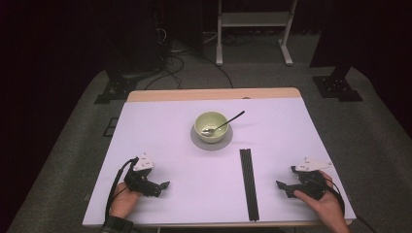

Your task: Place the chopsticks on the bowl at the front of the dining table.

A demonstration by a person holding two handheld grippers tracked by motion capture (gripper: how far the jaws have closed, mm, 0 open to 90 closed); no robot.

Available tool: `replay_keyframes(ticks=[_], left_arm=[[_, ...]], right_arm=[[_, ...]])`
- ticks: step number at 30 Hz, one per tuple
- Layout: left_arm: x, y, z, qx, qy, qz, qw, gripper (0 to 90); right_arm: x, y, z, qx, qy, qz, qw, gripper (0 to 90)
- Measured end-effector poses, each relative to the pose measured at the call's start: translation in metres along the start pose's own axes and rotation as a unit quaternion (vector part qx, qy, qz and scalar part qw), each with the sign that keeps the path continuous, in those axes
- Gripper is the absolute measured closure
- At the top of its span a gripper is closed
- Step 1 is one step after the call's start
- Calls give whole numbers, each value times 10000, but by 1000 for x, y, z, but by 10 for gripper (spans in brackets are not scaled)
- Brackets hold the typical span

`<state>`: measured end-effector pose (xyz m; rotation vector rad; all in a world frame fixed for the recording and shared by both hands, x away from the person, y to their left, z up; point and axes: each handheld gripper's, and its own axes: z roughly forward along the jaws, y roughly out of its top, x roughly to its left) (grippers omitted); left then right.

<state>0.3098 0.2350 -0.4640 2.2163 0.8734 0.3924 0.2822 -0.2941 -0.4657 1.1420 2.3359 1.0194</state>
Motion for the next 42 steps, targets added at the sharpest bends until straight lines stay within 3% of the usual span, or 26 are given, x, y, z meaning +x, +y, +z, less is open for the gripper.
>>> replay_keyframes(ticks=[20,29,42], left_arm=[[0,0,0,5,-2,-4,10000,0],[0,0,0,0,1,0,10000,0],[0,0,0,2,5,2,10000,0]], right_arm=[[-1,5,1,69,68,157,9998,132],[0,24,10,-20,-7,66,10000,132],[4,43,12,-251,75,63,9996,132]])
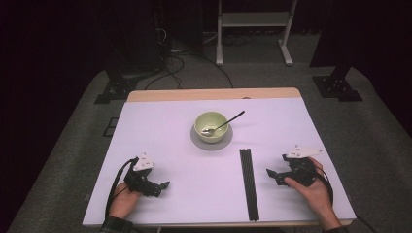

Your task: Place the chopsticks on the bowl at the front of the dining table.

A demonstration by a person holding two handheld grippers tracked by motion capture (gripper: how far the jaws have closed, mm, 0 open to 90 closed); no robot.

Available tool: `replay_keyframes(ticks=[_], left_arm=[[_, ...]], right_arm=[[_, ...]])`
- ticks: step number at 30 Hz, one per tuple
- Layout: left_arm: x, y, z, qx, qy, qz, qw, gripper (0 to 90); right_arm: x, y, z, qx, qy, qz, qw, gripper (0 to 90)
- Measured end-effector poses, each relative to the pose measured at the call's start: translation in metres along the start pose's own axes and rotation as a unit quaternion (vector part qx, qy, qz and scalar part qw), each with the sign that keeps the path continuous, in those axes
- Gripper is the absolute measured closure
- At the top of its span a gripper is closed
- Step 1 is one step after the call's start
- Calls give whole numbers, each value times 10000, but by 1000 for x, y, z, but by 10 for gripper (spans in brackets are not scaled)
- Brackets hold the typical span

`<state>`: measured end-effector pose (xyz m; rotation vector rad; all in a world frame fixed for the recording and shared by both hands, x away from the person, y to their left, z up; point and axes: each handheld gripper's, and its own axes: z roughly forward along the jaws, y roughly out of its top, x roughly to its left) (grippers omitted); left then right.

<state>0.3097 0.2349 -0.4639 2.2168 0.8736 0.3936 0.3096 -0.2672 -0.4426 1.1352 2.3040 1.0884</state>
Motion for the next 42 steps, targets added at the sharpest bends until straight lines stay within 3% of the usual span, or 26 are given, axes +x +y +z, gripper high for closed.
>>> replay_keyframes(ticks=[26,42], left_arm=[[0,0,0,1,1,4,10000,0],[0,0,0,-1,-1,1,10000,0]], right_arm=[[14,28,22,-15,92,-124,9999,135],[4,37,30,-81,80,27,9999,135]])
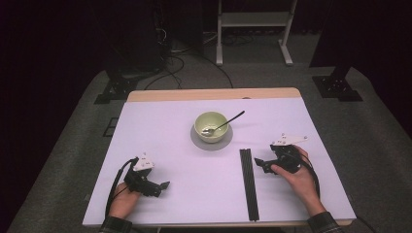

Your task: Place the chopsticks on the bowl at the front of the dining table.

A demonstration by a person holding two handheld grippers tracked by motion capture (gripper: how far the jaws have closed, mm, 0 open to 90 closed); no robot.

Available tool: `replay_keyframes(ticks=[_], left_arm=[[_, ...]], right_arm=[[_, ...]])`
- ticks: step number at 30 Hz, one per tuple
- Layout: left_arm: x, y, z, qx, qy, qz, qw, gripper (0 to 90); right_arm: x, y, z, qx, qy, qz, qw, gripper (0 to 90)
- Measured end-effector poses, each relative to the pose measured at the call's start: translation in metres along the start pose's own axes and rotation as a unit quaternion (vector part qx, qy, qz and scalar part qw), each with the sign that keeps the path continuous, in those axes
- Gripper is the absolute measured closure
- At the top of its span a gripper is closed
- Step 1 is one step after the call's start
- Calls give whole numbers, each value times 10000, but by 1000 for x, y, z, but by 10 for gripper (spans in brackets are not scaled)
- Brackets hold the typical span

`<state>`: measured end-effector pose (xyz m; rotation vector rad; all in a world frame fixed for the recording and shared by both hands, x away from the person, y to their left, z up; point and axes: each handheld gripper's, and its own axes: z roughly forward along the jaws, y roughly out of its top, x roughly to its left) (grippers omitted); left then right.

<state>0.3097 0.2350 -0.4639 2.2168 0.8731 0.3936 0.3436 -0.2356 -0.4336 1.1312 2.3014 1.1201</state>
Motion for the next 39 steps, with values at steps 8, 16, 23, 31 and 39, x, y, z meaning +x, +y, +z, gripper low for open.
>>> replay_keyframes(ticks=[8,16,23,31,39], left_arm=[[0,0,0,-2,-1,0,10000,0],[0,0,0,-2,-1,-1,10000,0],[0,0,0,-3,0,0,10000,0],[0,0,0,-4,0,0,10000,0],[0,0,0,-4,1,-1,10000,0]], right_arm=[[-5,0,5,53,1,73,10000,135],[-10,7,9,25,19,180,9998,138],[-11,9,19,103,56,180,9998,138],[-8,7,31,238,69,120,9996,138],[-7,5,38,383,23,70,9992,138]])
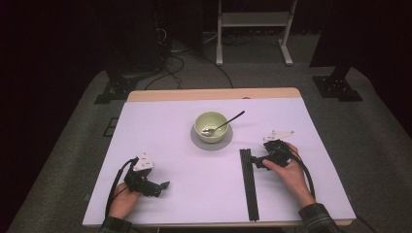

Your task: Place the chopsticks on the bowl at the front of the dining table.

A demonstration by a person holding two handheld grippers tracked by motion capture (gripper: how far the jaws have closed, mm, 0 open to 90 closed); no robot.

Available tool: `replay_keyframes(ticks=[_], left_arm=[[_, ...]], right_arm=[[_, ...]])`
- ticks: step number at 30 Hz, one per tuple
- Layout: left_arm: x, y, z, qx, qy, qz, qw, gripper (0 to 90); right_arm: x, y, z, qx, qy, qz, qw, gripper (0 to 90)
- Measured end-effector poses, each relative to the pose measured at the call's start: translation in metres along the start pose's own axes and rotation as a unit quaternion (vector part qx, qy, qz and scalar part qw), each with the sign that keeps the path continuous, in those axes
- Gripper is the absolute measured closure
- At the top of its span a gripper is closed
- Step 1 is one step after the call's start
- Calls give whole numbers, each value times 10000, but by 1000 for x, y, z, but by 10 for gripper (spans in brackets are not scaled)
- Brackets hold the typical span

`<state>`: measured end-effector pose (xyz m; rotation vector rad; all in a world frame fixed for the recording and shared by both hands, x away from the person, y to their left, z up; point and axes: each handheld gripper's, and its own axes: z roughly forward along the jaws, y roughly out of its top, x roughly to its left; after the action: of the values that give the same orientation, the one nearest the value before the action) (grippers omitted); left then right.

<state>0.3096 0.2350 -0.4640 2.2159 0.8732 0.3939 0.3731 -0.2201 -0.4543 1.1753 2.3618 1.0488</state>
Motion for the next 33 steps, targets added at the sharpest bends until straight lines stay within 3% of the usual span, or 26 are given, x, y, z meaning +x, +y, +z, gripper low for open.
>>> replay_keyframes(ticks=[26,33], left_arm=[[0,0,0,1,3,1,10000,0],[0,0,0,2,2,2,10000,0]], right_arm=[[-1,-4,3,195,-136,-56,9997,138],[-2,-3,0,111,-13,33,9999,138]])
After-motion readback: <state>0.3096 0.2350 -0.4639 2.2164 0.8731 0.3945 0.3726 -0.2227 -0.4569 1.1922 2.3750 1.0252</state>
